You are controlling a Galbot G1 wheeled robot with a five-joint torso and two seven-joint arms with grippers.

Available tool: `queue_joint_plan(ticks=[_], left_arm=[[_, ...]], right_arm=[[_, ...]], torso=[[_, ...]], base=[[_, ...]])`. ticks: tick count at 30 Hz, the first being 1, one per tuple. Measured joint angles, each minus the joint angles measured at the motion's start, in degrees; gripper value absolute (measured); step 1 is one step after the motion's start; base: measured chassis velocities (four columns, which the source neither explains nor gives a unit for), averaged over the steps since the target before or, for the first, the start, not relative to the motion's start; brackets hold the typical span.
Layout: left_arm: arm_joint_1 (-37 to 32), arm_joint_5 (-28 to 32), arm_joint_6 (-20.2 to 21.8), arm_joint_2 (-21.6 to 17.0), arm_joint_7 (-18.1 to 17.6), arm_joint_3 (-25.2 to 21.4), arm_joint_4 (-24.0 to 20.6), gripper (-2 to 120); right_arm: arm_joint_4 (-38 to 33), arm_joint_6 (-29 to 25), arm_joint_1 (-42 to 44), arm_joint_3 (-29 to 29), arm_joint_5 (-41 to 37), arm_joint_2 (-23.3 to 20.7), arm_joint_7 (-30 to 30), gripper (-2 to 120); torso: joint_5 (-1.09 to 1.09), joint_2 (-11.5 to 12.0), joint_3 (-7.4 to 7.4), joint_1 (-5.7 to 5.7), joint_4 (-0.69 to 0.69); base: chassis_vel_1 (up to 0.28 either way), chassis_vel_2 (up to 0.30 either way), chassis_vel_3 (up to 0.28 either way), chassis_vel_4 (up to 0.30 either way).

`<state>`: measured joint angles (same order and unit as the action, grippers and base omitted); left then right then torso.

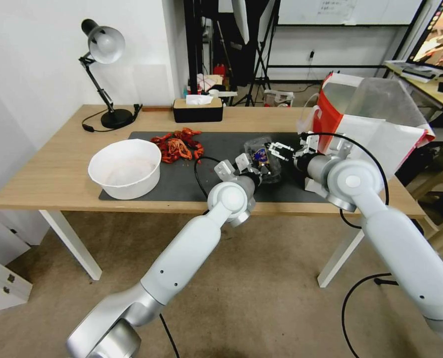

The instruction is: Close the takeout container lid, then place the container into the takeout bag.

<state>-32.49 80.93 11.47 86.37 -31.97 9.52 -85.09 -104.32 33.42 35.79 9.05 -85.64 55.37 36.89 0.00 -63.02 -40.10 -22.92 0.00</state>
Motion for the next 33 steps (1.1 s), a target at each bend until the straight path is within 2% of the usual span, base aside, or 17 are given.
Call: queue_joint_plan(ticks=[3,6,9,20,33], left_arm=[[-0.09,0.04,0.0,-0.16,-0.02,0.0,-0.26,0],[-0.32,0.12,-0.02,-0.22,-0.02,-0.06,-0.31,0],[-0.6,0.12,-0.14,-0.26,-0.02,-0.08,-0.34,0],[-0.84,0.11,-0.47,-0.58,-0.03,-0.29,-1.02,0],[-1.01,0.11,-0.61,-0.71,-0.02,-0.28,-1.32,0]], right_arm=[[1.72,1.11,-0.97,-0.83,0.4,-0.27,-0.53,100],[4.7,6.85,-3.18,-2.03,-0.05,-1.1,-1.64,100],[6.31,8.54,-4.6,-2.89,-0.94,-1.23,-2.31,100],[9.91,8.78,-7.63,-6.23,-1.19,-1.29,-4.01,100],[12.77,8.7,-9.5,-7.58,-2.62,-1.0,-5.67,100]], torso=[[0.0,0.0,0.0,0.0,0.01],[0.0,-0.01,0.0,0.0,0.0],[0.0,0.0,0.0,0.0,0.0],[0.0,-0.01,0.0,0.0,0.0],[0.0,-0.01,0.0,0.0,0.0]], base=[[0.0,0.0,0.0,0.0],[0.0,0.0,0.0,0.0],[0.0,0.0,0.0,0.0],[0.0,0.0,0.0,0.0],[0.0,0.0,0.0,0.0]])
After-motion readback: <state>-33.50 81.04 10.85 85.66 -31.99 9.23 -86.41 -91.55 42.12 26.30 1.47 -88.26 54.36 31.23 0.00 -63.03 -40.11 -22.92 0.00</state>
